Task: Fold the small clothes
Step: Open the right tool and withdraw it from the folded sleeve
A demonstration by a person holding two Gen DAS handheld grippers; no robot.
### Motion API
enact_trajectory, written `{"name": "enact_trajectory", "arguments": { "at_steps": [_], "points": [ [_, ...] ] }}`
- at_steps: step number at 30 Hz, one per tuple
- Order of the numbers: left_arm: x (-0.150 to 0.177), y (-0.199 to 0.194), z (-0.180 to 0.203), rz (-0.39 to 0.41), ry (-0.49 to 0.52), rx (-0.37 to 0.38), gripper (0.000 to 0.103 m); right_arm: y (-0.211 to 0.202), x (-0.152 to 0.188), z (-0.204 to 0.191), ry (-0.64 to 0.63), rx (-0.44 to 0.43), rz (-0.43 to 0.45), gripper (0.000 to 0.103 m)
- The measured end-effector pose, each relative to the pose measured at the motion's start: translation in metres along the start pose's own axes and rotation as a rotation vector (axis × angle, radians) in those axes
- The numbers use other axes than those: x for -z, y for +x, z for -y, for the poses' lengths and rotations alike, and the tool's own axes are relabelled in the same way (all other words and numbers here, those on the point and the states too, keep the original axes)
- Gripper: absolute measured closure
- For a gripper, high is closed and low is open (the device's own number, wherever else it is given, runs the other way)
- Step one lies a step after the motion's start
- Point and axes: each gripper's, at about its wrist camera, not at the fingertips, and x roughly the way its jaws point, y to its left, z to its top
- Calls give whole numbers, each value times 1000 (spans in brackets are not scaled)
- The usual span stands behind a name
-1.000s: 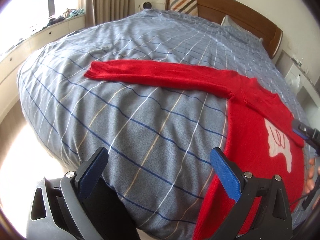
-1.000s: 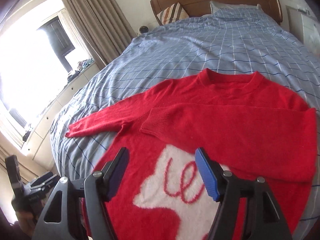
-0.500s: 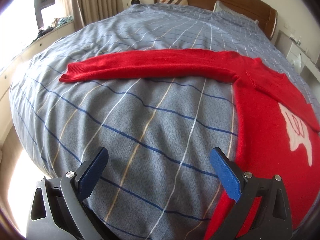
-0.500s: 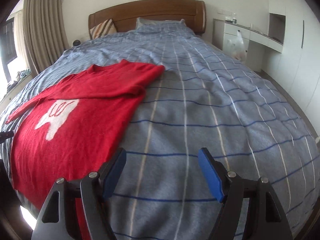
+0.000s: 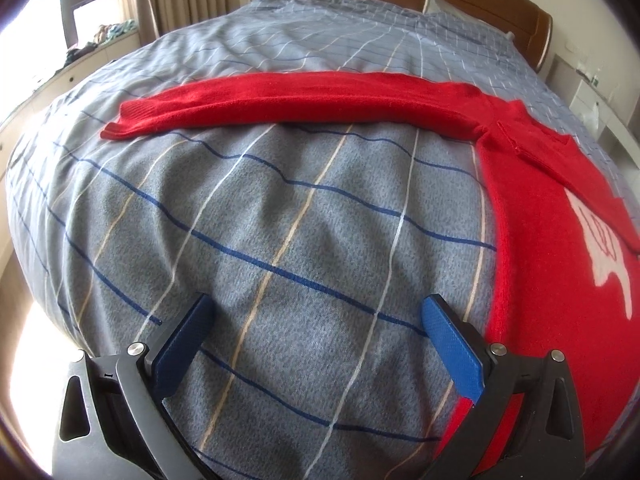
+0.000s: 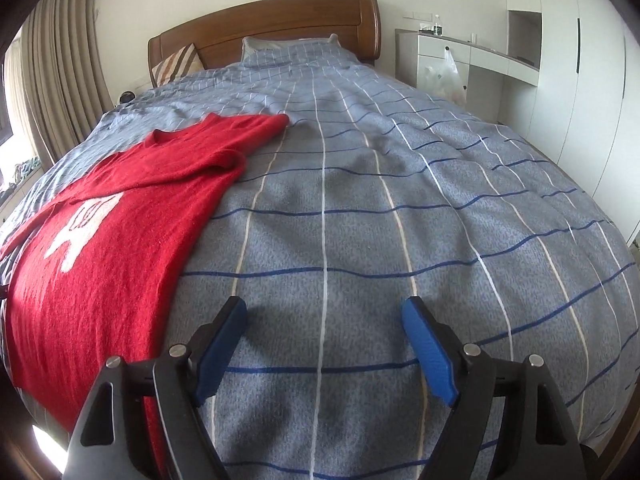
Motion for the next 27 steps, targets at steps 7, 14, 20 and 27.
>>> {"name": "enact_trajectory", "arguments": {
  "at_steps": [7,14,20,27],
  "points": [
    [1,1,4,-6,19,-24,0,3,3,0,4,-3,-6,17],
    [1,1,7,-5,39,-33,0,3,4,-1,5,-4,-6,16],
    [2,1,8,4,45,-40,0,3,4,-1,4,-4,-6,16],
    [3,1,8,2,51,-39,0,4,4,-1,6,-5,-6,15]
  ]
}}
